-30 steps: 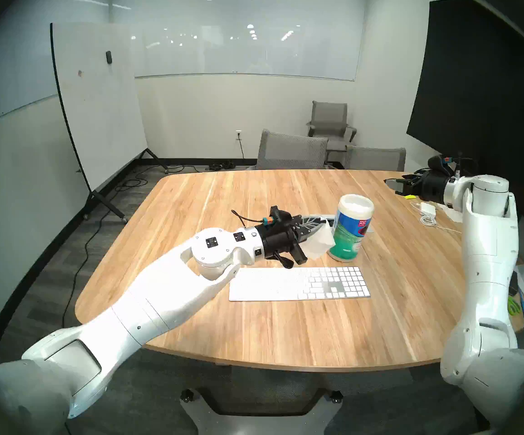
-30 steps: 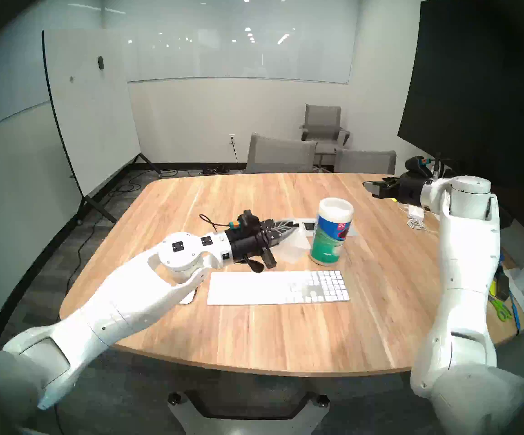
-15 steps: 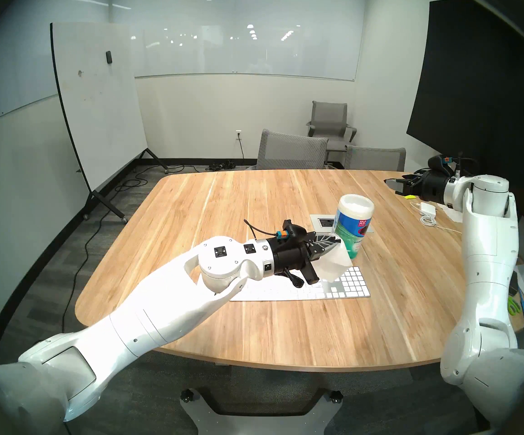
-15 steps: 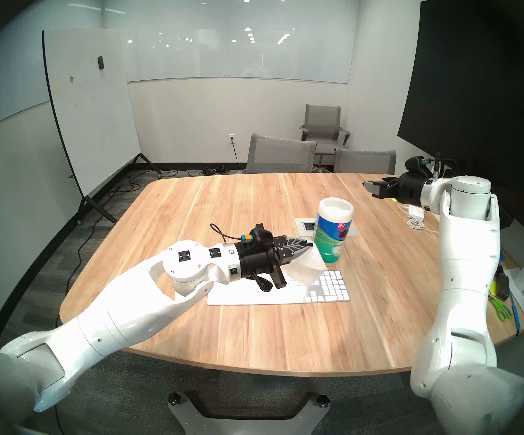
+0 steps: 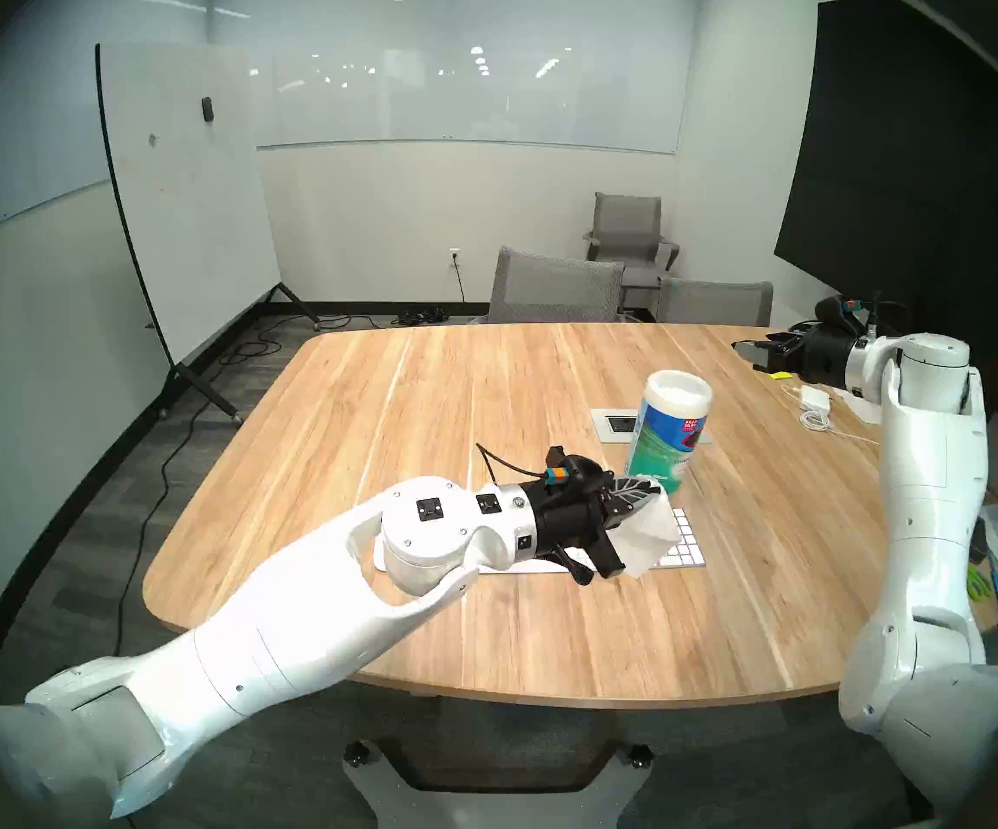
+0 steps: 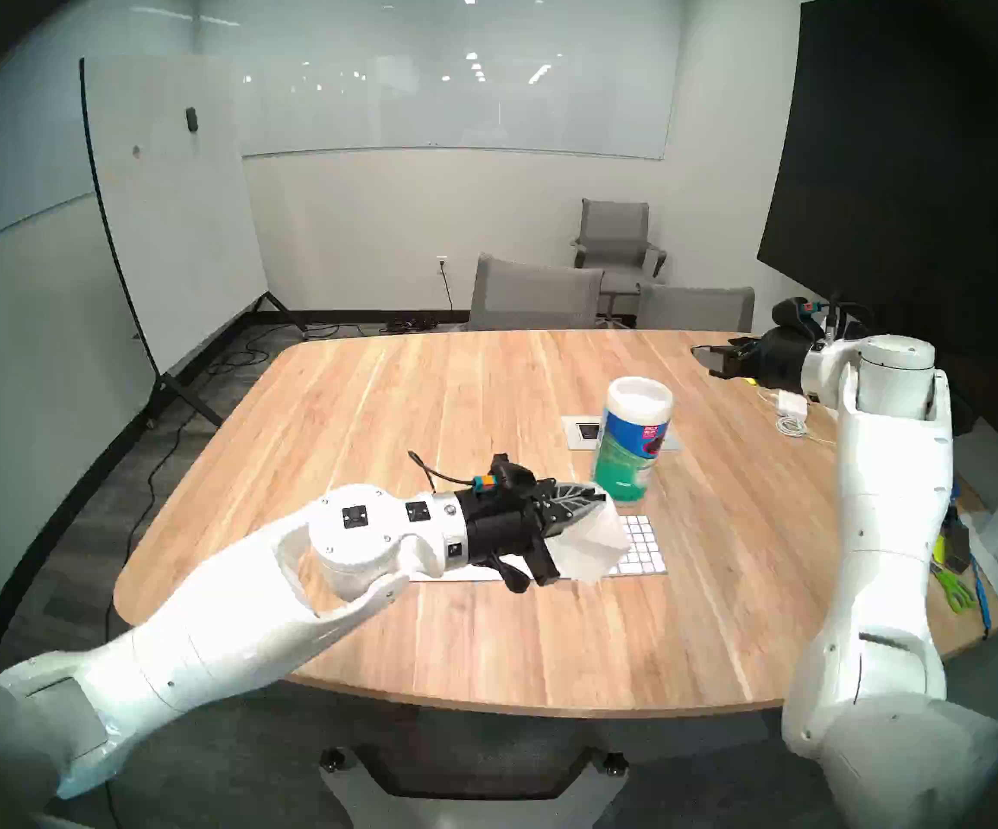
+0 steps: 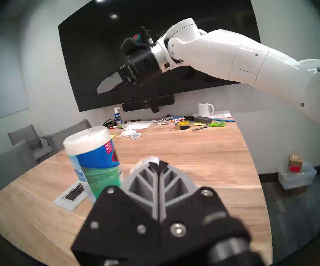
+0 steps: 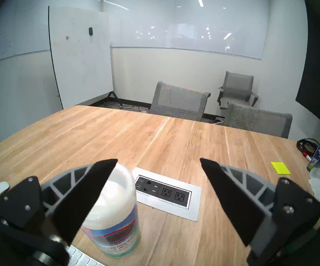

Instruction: Wipe the keyboards and mice with a disinfecting wipe, then set the wipe down

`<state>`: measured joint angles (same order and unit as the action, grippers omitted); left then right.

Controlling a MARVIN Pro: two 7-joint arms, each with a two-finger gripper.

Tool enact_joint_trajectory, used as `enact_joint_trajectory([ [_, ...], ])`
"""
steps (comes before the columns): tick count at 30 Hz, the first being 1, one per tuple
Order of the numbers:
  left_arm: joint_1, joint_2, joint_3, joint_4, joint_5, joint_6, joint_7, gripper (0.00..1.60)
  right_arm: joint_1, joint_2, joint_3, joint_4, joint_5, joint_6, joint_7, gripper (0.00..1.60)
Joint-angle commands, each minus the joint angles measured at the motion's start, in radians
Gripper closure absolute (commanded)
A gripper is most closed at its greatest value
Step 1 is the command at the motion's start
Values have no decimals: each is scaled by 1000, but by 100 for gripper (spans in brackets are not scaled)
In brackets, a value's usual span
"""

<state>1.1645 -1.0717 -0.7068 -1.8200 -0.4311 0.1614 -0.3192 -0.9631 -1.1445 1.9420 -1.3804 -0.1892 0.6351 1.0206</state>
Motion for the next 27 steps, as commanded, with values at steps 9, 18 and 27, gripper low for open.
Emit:
enact_joint_trajectory([
  [9,35,-13,-17,-29,-67,11,12,160,16,3,-1,-21,1,-1,-1,0],
  [18,32,-23,-37,-23,-127,54,0,160,16,3,-1,-21,1,-1,-1,0],
  [27,0,-25,-41,-14,-148,107,-33,160,16,3,-1,-21,1,-1,-1,0],
])
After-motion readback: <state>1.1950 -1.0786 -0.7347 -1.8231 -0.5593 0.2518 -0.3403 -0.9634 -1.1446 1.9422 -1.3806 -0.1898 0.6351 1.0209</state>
